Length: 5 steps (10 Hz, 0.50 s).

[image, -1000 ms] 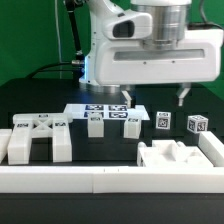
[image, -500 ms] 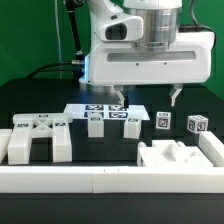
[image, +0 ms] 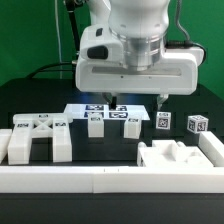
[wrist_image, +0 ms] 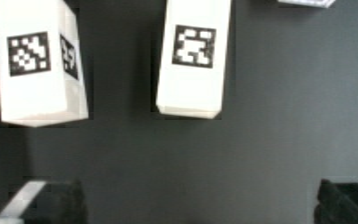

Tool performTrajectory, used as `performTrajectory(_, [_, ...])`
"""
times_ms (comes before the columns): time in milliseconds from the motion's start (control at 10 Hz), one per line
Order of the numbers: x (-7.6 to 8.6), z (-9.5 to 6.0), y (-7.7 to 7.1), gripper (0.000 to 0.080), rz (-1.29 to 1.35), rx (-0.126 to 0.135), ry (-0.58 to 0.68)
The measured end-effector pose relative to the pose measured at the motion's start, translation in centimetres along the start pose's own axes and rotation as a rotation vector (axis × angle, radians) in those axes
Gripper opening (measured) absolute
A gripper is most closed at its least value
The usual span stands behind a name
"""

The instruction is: Assemble chair

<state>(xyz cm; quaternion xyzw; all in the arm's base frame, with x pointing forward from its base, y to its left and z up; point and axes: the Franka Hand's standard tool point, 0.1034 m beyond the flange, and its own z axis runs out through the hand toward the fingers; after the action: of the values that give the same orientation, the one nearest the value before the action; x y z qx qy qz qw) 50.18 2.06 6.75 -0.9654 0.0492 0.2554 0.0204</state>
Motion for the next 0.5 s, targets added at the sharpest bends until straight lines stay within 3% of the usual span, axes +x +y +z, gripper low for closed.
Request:
performTrajectory(200, [-0.4,0.5,0.3,0.0649,-0.011,0.002,-0.127])
performTrajectory(400, [-0.1,0.9,1.6,0.0649,-0.013,0.022,-0.228])
performTrajectory(500, [-1.1,1.4,1.5,0.0649,-0.011,0.019,-0.328])
